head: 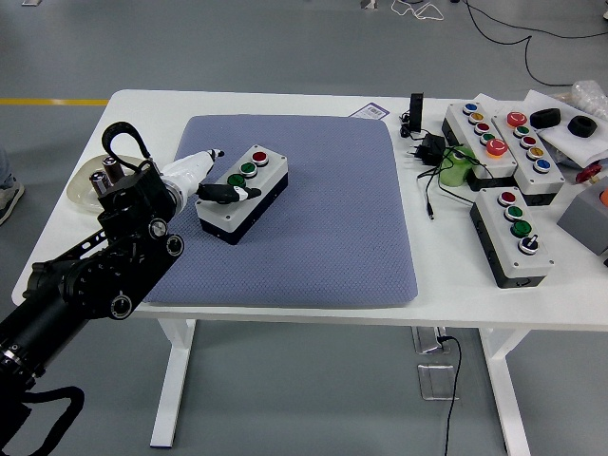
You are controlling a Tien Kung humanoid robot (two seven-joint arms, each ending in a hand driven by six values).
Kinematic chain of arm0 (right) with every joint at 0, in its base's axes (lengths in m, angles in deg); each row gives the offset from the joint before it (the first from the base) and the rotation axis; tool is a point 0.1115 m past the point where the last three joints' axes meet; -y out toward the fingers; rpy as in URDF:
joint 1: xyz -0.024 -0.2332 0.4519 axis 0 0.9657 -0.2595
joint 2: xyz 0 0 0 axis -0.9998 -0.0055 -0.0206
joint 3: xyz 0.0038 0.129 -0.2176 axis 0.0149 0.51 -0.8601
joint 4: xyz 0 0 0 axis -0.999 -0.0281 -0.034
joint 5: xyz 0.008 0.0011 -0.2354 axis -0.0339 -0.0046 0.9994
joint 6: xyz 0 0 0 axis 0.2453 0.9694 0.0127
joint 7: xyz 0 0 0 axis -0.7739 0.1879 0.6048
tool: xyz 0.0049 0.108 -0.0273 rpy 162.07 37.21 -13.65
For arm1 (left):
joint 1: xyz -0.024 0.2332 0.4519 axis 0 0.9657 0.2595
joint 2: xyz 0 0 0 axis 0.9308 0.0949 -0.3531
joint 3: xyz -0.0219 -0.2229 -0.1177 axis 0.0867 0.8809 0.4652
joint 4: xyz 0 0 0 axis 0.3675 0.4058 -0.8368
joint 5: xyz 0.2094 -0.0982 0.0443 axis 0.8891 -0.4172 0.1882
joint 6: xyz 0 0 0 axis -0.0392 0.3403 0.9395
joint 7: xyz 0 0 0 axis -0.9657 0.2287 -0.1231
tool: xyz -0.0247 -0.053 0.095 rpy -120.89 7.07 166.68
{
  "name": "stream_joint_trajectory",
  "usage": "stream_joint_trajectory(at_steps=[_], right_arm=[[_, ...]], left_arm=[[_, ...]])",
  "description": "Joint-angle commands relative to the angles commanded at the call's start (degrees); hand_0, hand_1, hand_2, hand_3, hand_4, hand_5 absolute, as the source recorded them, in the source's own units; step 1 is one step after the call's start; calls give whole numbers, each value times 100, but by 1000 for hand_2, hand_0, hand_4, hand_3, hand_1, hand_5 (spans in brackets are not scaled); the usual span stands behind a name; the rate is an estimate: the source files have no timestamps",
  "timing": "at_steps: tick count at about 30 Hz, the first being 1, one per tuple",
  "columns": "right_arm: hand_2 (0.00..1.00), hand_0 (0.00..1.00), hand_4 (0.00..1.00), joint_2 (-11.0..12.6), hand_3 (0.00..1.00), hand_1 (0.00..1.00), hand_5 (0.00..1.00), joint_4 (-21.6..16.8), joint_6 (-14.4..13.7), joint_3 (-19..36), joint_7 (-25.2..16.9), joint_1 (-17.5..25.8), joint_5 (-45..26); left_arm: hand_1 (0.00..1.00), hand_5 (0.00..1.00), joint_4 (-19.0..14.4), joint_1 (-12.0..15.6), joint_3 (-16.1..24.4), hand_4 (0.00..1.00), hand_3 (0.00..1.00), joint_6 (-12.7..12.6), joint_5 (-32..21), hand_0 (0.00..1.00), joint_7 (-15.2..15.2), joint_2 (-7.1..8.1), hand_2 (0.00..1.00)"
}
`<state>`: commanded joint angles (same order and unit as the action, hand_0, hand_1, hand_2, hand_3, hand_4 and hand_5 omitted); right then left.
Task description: Pick up the button,place it on the desk,press the button,press the button
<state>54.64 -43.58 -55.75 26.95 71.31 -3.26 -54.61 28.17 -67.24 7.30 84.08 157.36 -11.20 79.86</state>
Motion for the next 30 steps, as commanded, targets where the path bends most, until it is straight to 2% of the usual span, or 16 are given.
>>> stream_joint_trajectory(at_steps=[9, 10, 15, 16, 21, 22, 27, 28, 30], right_arm=[[587, 629, 219, 11, 636, 549, 269, 0, 0, -25, 0, 38, 1], [587, 629, 219, 13, 636, 550, 269, 0, 0, -39, 1, 42, -3], [587, 629, 219, 15, 636, 550, 269, -1, 1, -31, 1, 47, 15], [587, 629, 219, 14, 636, 549, 268, -1, 1, -24, -1, 46, 24], [587, 629, 219, 10, 636, 549, 268, -2, 3, 12, -4, 34, 53], [586, 630, 219, 10, 636, 549, 267, -2, 2, 13, -5, 32, 53], [586, 630, 219, 7, 636, 549, 267, 5, 3, 24, -6, 22, 63], [584, 629, 219, 7, 636, 549, 266, 5, 2, 26, -6, 21, 64], [584, 629, 219, 7, 636, 549, 266, 8, 1, 31, -6, 21, 70]], left_arm=[[998, 757, 364, -142, -298, 998, 998, -107, -67, 998, 181, -139, 998], [998, 697, 435, -166, -350, 998, 998, -130, -47, 976, 207, -163, 998], [998, 697, 670, -283, -561, 998, 998, -190, 63, 976, 336, -266, 998], [979, 453, 717, -309, -602, 998, 998, -217, 89, 875, 368, -291, 998], [979, 453, 789, -381, -824, 998, 998, -372, 322, 875, 525, -348, 998], [675, 51, 787, -385, -861, 834, 957, -413, 359, 500, 543, -349, 746], [675, 51, 779, -376, -1017, 834, 957, -400, 645, 500, 518, -316, 746], [380, 2, 782, -374, -1028, 662, 664, -403, 654, 405, 507, -310, 402], [380, 2, 792, -364, -1044, 662, 664, -418, 715, 405, 473, -294, 402]])
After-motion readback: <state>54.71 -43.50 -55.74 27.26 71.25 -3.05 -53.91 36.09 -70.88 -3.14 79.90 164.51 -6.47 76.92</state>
